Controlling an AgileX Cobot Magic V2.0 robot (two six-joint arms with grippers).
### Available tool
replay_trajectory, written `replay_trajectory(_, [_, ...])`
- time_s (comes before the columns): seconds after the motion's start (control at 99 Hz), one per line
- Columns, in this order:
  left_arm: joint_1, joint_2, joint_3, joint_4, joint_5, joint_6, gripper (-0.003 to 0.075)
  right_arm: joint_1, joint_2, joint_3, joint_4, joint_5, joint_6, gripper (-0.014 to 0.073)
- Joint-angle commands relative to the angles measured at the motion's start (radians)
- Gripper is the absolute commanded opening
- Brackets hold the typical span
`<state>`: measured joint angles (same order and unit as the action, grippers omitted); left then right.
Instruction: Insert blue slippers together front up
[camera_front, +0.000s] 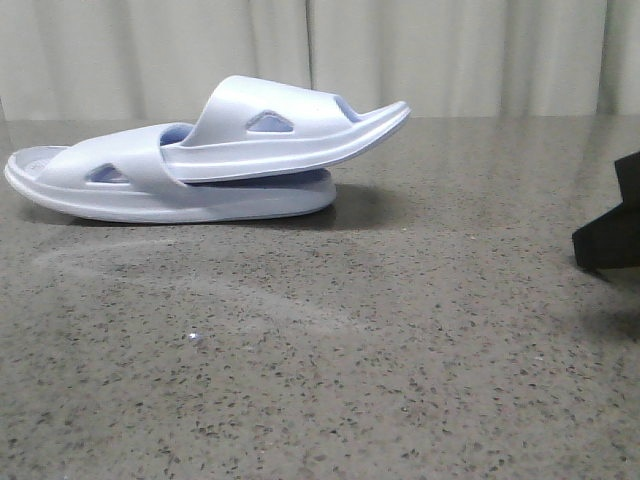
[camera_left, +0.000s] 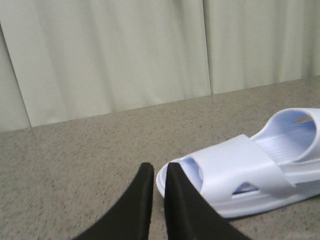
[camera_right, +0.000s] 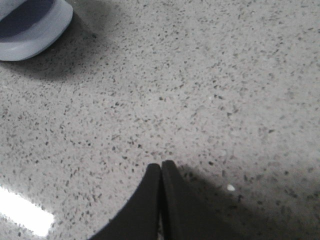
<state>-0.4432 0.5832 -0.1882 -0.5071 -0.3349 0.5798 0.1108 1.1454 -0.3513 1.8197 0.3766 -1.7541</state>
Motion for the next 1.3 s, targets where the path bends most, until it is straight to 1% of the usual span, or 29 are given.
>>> replay_trajectory(0.0, [0.125,-0.068,0.021,0.172,0.050,-0.154,0.0015,0.004,0.021,-0.021,0.050,0.030,-0.010,-0.0078])
replay_trajectory(0.061, [0.196,-0.112,0.054,0.226,0.078,-0.209,0.0015,0.004,0.036,-0.021,0.050,0.030,-0.010,-0.0078])
replay_trajectory(0.162, [0.307,-0.222,0.147,0.417,0.069,-0.394,0.0015,0.004,0.070,-0.021,0.050,0.030,-0.010,-0.0078])
replay_trajectory(0.212, [0.341,-0.272,0.203,0.466,0.069,-0.468,0.0015,0.004,0.082,-0.021,0.050,0.030,-0.010,-0.0078])
replay_trajectory(0.232, [0.351,-0.294,0.206,0.470,0.087,-0.479,0.0015,0.004,0.089,-0.021,0.050,0.030,-0.010,-0.0078])
replay_trajectory(0.242, [0.356,-0.301,0.201,0.470,0.134,-0.482,0.0015,0.004,0.093,-0.021,0.050,0.030,-0.010,-0.0078])
replay_trajectory(0.273, [0.364,-0.327,0.196,0.470,0.199,-0.482,0.0015,0.004,0.099,-0.021,0.050,0.030,-0.010,-0.0078])
replay_trajectory(0.293, [0.366,-0.343,0.196,0.473,0.215,-0.482,0.0015,0.004,0.104,-0.021,0.050,0.030,-0.010,-0.0078])
replay_trajectory(0.374, [0.373,-0.387,0.201,0.483,0.256,-0.467,0.0015,0.004,0.124,-0.021,0.050,0.033,-0.010,-0.0078])
replay_trajectory(0.505, [0.373,-0.407,0.201,0.492,0.313,-0.467,0.0015,0.004,0.158,-0.021,0.050,0.034,-0.010,-0.0078])
replay_trajectory(0.565, [0.373,-0.407,0.201,0.469,0.316,-0.467,0.0015,0.004,0.169,-0.021,0.050,0.034,-0.010,-0.0078])
replay_trajectory(0.878, [0.373,-0.407,0.199,0.469,0.312,-0.467,0.0015,0.004,0.232,-0.021,0.050,0.036,-0.010,-0.0078])
replay_trajectory(1.292, [0.373,-0.407,0.199,0.469,0.312,-0.467,0.0015,0.004,0.246,-0.021,0.050,0.036,-0.010,-0.0078])
